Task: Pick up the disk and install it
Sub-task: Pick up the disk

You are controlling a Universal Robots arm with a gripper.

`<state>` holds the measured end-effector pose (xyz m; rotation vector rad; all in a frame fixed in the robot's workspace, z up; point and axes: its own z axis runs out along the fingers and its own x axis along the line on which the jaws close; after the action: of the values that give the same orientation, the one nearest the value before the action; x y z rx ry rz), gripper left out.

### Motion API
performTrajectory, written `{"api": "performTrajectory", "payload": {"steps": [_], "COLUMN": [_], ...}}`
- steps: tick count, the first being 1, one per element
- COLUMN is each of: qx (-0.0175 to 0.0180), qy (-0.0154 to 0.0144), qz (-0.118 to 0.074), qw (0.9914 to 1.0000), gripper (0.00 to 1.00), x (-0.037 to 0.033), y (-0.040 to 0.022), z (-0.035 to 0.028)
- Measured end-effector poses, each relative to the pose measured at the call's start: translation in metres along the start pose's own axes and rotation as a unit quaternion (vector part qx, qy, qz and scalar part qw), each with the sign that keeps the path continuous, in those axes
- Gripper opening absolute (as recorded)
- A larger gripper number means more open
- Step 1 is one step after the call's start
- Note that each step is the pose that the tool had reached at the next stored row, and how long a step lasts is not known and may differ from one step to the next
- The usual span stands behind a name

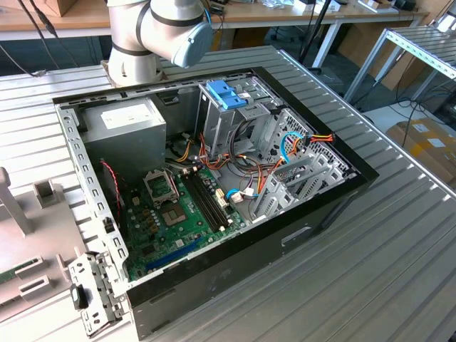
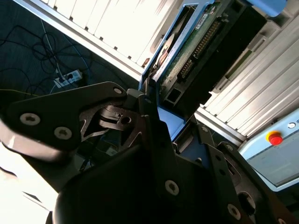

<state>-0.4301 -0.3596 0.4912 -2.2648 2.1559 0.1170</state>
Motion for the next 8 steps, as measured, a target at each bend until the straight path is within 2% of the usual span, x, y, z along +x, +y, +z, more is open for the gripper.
{"api": "performTrajectory", "payload": {"steps": [8], "qx": [0.0], "qy": [-0.0001], "qz": [0.0], "qw": [1.0], "gripper": [0.37], "x": [-0.0001], "y": [0.0001], "z": [-0.002]}}
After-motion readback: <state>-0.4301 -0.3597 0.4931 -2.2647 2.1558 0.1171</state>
